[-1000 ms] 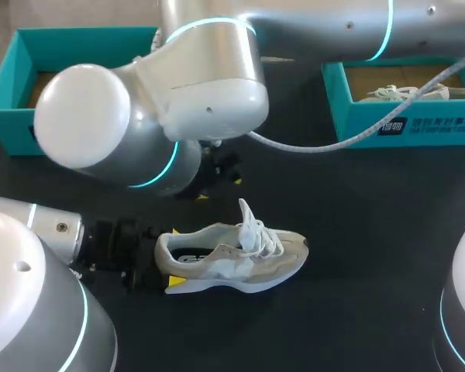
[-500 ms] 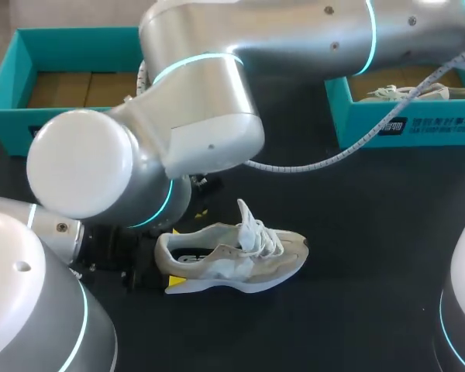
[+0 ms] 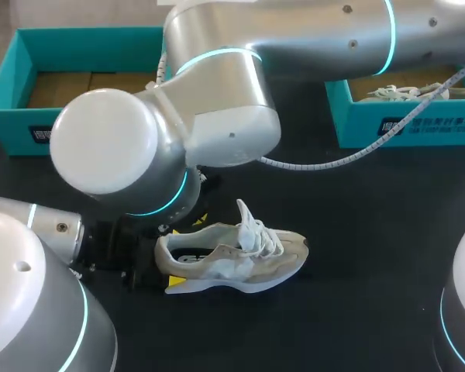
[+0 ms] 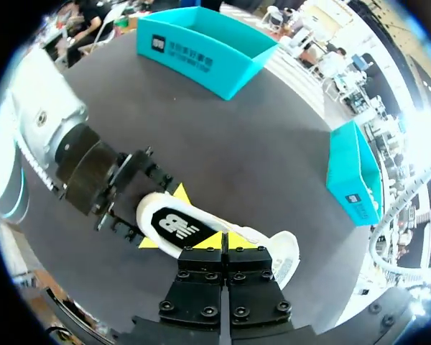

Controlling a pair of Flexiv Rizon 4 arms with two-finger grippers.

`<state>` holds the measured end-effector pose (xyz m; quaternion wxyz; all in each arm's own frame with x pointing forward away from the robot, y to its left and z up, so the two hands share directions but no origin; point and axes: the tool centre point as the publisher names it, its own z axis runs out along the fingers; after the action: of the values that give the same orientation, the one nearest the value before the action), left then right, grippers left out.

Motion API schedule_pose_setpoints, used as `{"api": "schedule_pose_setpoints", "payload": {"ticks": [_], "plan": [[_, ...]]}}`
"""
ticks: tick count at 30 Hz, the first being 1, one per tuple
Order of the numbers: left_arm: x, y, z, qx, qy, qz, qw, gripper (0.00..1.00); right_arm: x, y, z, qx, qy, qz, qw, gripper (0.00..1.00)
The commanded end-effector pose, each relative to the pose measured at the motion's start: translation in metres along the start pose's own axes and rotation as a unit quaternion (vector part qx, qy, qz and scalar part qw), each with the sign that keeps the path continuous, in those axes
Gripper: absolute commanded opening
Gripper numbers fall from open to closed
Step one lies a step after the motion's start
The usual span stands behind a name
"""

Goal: Take the shoe out of the shoebox, open the shoe tongue, remove and reinsert the insole, then place the shoe into the shoebox

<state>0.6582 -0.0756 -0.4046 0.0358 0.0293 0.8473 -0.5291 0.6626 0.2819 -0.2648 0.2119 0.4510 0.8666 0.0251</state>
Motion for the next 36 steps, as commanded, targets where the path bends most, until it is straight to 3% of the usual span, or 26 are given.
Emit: {"api": "schedule_pose_setpoints", "payload": {"ticks": [1,5,6,24,30,36], "plan": [[0.001,0.001,0.002,-0.001,-0.001,0.000,1.000,0.00,-0.001,-0.009,-0.001,0.002,0.058,-0.047,0.997,0.00],[0.001,0.001,0.002,-0.001,-0.001,0.000,1.000,0.00,0.004,-0.018,-0.004,0.013,0.082,-0.072,0.994,0.00],[0.001,0.001,0.002,-0.001,-0.001,0.000,1.000,0.00,0.004,-0.020,-0.002,0.033,0.075,-0.064,0.995,0.00],[0.001,0.001,0.002,-0.001,-0.001,0.000,1.000,0.00,0.004,-0.020,-0.002,0.033,0.075,-0.064,0.995,0.00],[0.001,0.001,0.002,-0.001,-0.001,0.000,1.000,0.00,0.009,-0.021,0.004,0.043,0.077,-0.236,0.968,0.00],[0.001,0.001,0.002,-0.001,-0.001,0.000,1.000,0.00,0.009,-0.024,0.020,0.062,0.091,-0.300,0.948,0.00]]}}
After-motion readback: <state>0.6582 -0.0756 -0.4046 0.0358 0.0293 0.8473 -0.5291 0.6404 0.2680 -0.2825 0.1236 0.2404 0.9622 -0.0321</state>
